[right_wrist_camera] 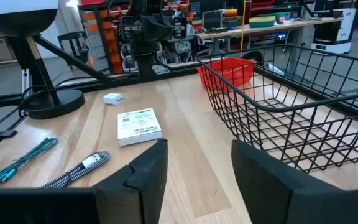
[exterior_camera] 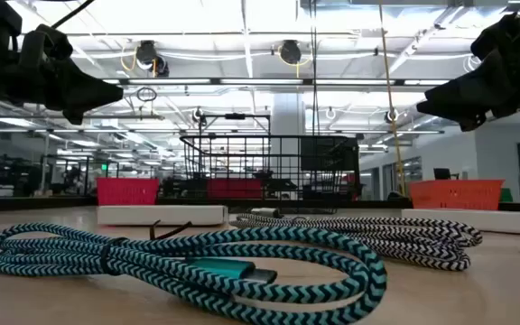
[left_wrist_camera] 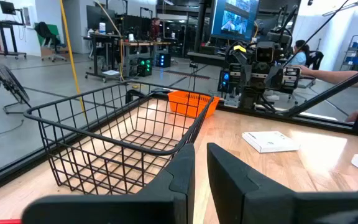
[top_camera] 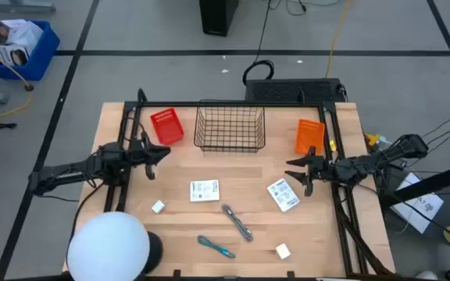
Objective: Pick and place items into bin
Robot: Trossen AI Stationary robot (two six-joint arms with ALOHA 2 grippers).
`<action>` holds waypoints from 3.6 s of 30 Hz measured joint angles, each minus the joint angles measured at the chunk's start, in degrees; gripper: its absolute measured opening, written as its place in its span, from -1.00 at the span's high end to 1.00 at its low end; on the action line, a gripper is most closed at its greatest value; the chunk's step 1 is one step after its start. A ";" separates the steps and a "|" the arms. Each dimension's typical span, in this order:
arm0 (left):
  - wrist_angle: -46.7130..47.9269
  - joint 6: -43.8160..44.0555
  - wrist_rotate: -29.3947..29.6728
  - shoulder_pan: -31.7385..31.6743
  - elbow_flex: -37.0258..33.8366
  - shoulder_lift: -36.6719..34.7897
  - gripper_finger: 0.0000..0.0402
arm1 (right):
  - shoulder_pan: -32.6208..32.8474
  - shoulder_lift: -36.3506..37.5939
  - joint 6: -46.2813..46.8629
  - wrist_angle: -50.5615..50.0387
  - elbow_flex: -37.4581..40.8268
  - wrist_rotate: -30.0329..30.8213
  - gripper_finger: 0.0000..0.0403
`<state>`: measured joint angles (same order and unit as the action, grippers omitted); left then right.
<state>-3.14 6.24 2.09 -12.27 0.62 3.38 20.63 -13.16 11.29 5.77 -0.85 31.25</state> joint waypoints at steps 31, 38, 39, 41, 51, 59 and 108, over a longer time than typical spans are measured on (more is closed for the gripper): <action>0.00 0.00 0.00 0.00 0.00 0.00 0.77 | 0.01 0.01 0.00 0.00 -0.01 -0.01 0.16; 0.00 0.00 -0.01 -0.01 -0.02 -0.02 0.77 | -0.01 0.01 0.00 -0.01 0.01 0.01 0.16; 0.00 0.00 -0.02 -0.01 -0.01 -0.01 0.77 | -0.01 -0.01 0.00 -0.01 -0.01 -0.01 0.16; 0.00 0.02 0.00 -0.02 -0.02 -0.02 0.77 | 0.01 -0.01 0.00 -0.01 0.01 -0.01 0.16; 0.00 0.00 0.00 -0.02 0.00 0.00 0.77 | -0.01 0.01 0.00 -0.01 -0.01 0.00 0.16; 0.00 0.00 0.00 -0.02 -0.02 0.00 0.77 | 0.01 0.01 0.00 -0.01 -0.01 -0.01 0.16; -0.06 0.00 -0.02 -0.02 0.00 0.00 0.77 | 0.12 -24.08 12.89 31.94 -6.83 -11.87 0.16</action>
<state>-3.20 6.24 2.07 -12.29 0.62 3.38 20.75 -37.24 24.18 37.70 -7.68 19.39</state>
